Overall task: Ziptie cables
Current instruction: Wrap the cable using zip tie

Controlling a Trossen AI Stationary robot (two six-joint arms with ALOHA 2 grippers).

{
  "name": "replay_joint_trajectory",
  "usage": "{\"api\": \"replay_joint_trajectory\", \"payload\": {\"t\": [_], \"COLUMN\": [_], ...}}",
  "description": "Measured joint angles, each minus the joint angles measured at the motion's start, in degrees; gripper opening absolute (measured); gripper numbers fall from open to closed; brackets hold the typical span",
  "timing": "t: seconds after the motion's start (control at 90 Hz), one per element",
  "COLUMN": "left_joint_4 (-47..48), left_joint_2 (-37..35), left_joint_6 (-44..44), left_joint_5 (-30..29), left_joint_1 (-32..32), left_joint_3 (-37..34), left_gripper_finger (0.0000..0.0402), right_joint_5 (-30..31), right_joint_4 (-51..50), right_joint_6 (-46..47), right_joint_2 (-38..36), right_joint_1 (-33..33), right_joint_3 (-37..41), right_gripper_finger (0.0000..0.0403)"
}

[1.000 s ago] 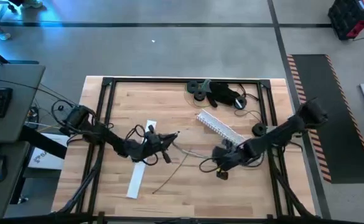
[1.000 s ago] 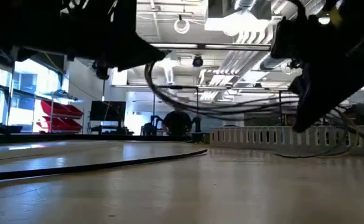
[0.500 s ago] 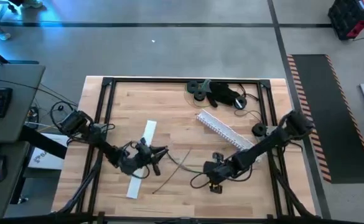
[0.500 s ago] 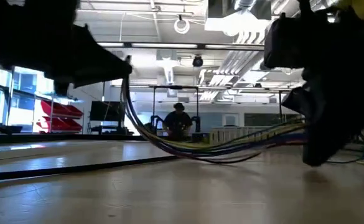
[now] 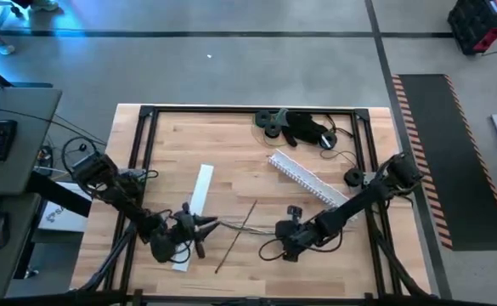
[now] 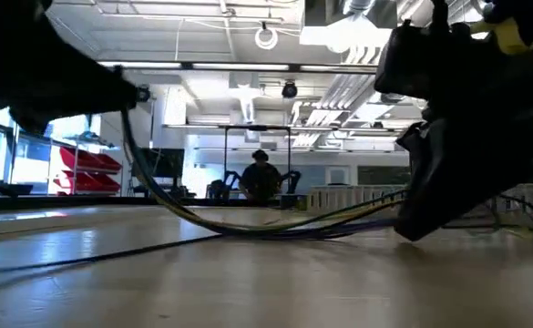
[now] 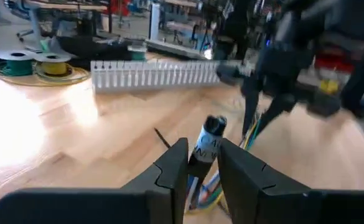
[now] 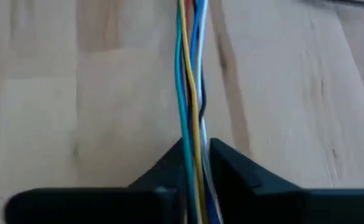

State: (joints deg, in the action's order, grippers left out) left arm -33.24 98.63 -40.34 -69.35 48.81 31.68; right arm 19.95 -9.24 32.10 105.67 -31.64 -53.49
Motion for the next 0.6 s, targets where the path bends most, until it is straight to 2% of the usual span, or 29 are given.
{"api": "replay_joint_trajectory", "payload": {"t": [0.089, 0.256, 0.356, 0.467, 0.6], "left_joint_4": [15.9, 54.5, 74.7, 86.9, 94.5], "left_joint_2": [-1.3, -4.0, -4.0, -4.0, -4.0], "left_joint_6": [-10.4, -30.7, -38.2, -41.7, -43.0], "left_joint_5": [3.3, 17.6, 23.3, 28.7, 36.4], "left_joint_1": [0.0, -0.9, -1.2, -1.2, -0.6], "left_joint_3": [2.6, 11.7, 18.1, 23.0, 27.3], "left_gripper_finger": [0.0072, 0.0072, 0.0072, 0.0079, 0.0104], "right_joint_5": [-0.7, -1.0, -1.4, -0.4, 0.0], "right_joint_4": [0.1, -0.5, -1.2, -2.1, -3.4], "right_joint_6": [-1.1, -2.2, -3.8, -4.1, -6.2], "right_joint_2": [-0.1, -1.8, -3.4, -5.7, -7.9], "right_joint_1": [0.6, 0.9, 0.9, 0.9, 0.9], "right_joint_3": [0.0, 0.0, 0.0, 0.0, 0.0], "right_gripper_finger": [0.0125, 0.0195, 0.0220, 0.0230, 0.0231]}}
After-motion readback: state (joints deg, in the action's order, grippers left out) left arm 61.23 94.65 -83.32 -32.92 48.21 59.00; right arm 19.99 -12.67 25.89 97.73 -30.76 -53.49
